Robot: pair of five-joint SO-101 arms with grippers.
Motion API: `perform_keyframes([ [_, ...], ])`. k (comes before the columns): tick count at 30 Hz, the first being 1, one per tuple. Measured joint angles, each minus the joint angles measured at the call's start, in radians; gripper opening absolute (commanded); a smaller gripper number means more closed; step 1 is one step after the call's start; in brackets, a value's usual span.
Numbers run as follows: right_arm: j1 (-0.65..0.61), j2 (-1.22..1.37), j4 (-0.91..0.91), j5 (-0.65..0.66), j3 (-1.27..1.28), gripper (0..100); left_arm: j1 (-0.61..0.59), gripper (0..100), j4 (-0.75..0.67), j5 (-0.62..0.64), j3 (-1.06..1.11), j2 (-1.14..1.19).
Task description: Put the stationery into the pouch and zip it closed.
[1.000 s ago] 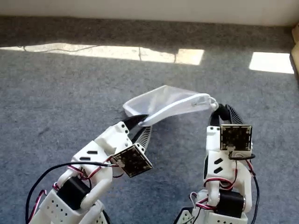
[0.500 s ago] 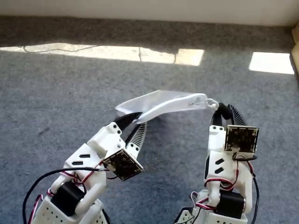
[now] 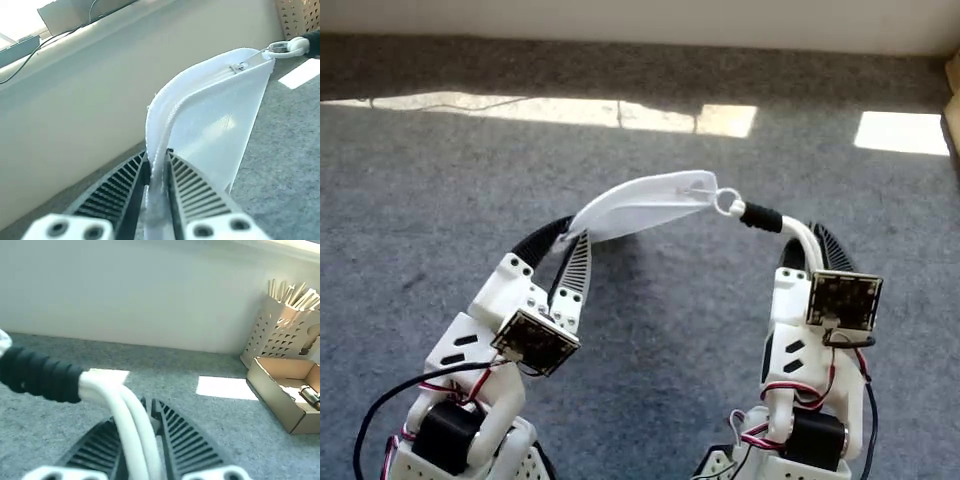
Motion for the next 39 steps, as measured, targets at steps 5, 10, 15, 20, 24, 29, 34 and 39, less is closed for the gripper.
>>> perform_keyframes([
  [5, -0.021, 0.0, 0.028, -0.031, 0.0, 16.9, 0.0, 0, 0.0, 0.029, 0.0, 0.0],
  [10, -0.121, 0.008, 0.13, -0.035, 0.0, 26.4, -0.077, 0, -0.002, 0.087, 0.0, -0.002],
  [15, -0.232, 0.009, 0.183, 0.017, 0.0, 26.3, -0.141, 0, -0.032, 0.107, 0.002, -0.008],
  [20, -0.347, 0.009, 0.184, 0.043, 0.0, 26.3, -0.169, 0, -0.075, 0.029, 0.002, -0.008],
  [24, -0.41, 0.005, 0.189, 0.044, 0.009, 26.3, -0.172, 0, -0.075, -0.075, 0.002, -0.008],
  [29, -0.488, 0.009, 0.189, 0.044, 0.08, 26.3, -0.157, 0, -0.075, -0.175, 0.002, -0.008],
  [34, -0.512, 0.009, 0.161, 0.044, 0.104, 26.3, -0.06, 1, -0.008, -0.206, 0.002, -0.008],
  [39, -0.516, 0.011, 0.146, 0.044, 0.144, 26.3, 0.029, 1, 0.041, -0.216, 0.003, -0.009],
])
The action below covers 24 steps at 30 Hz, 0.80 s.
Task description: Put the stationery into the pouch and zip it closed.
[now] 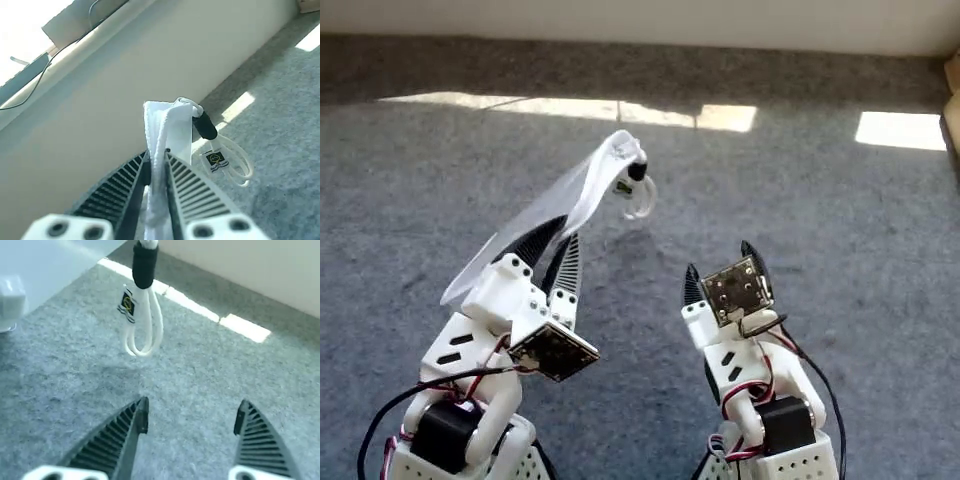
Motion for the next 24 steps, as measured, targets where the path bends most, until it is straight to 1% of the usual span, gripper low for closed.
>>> perform_keyframes([
  [2, 0.003, -0.002, 0.0, 0.0, 0.025, 26.3, 0.026, 1, 0.0, 0.0, 0.026, -0.002],
  [6, 0.075, -0.002, 0.0, 0.0, 0.074, 26.3, 0.071, 1, 0.0, -0.002, 0.089, -0.018],
  [8, 0.109, -0.002, 0.0, -0.005, 0.091, 26.3, 0.084, 5, -0.002, -0.003, 0.114, -0.023],
  [10, 0.141, -0.002, 0.0, -0.068, 0.101, 26.3, 0.092, 10, -0.002, -0.003, 0.133, -0.023],
  [12, 0.16, -0.002, 0.0, -0.175, 0.103, 26.3, 0.098, 14, -0.002, 0.003, 0.15, -0.023],
  [15, 0.172, -0.002, 0.0, -0.345, 0.103, 26.3, 0.098, 18, -0.002, 0.103, 0.161, -0.02],
  [17, 0.175, -0.002, 0.0, -0.411, 0.106, 26.3, 0.097, 20, 0.0, 0.184, 0.164, -0.012],
  [20, 0.175, 0.002, 0.0, -0.459, 0.144, 26.3, 0.094, 20, 0.0, 0.295, 0.164, -0.012],
  [24, 0.175, 0.0, -0.002, -0.473, 0.15, 26.3, 0.095, 20, 0.0, 0.407, 0.164, -0.012],
])
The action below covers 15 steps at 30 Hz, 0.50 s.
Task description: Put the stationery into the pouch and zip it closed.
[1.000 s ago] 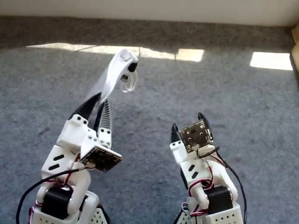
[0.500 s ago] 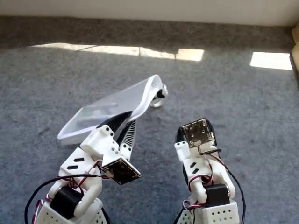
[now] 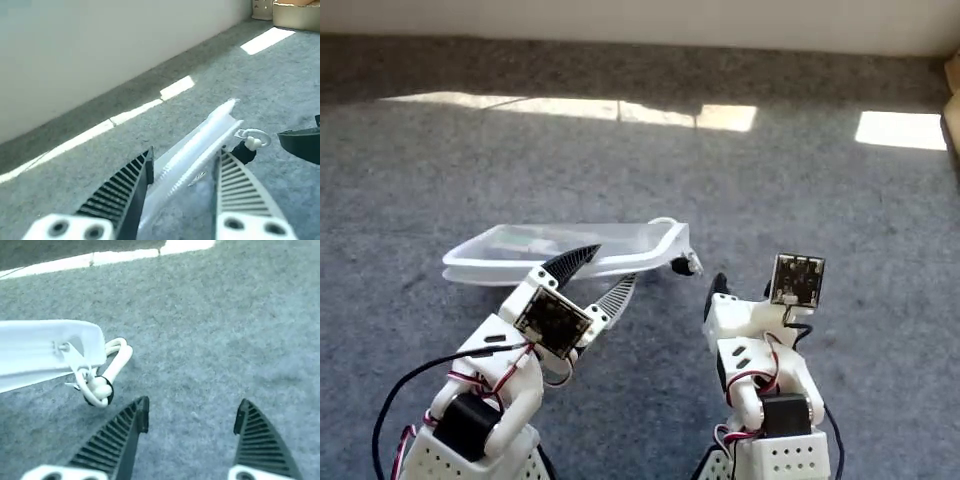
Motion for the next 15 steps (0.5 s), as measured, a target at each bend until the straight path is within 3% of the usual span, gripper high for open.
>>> perform_keyframes([
  [8, 0.0, 0.0, 0.021, 0.0, 0.0, 26.3, 0.0, 20, 0.0, 0.124, 0.0, 0.0],
  [15, 0.0, 0.0, 0.227, 0.0, 0.0, 26.3, 0.038, 20, 0.127, 0.132, 0.0, -0.002],
])
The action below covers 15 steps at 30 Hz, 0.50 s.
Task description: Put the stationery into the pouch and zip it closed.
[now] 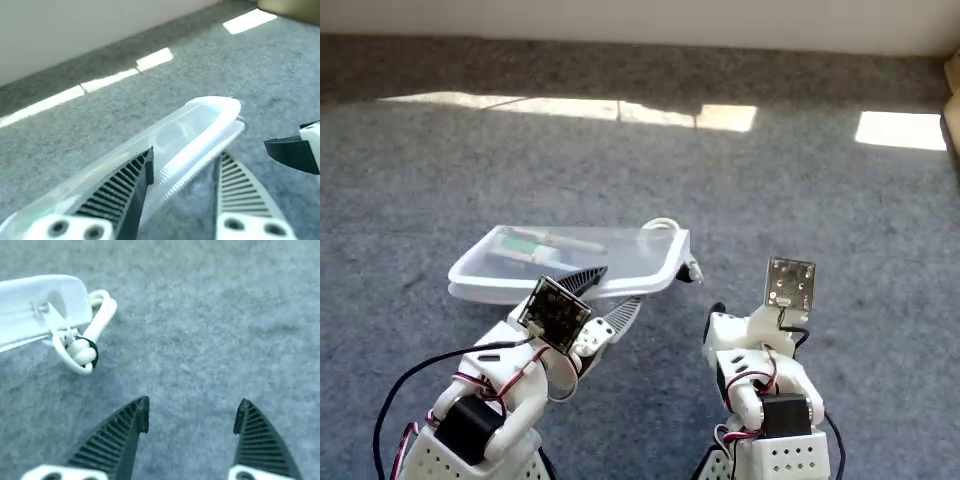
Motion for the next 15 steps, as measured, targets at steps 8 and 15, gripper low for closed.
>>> perform_keyframes([
  [8, 0.0, 0.0, 0.166, 0.0, 0.0, 26.3, 0.052, 20, 0.16, 0.0, 0.0, 0.0],
  [15, 0.0, 0.0, 0.176, 0.0, 0.0, 26.3, 0.052, 20, 0.281, 0.0, 0.0, 0.0],
])
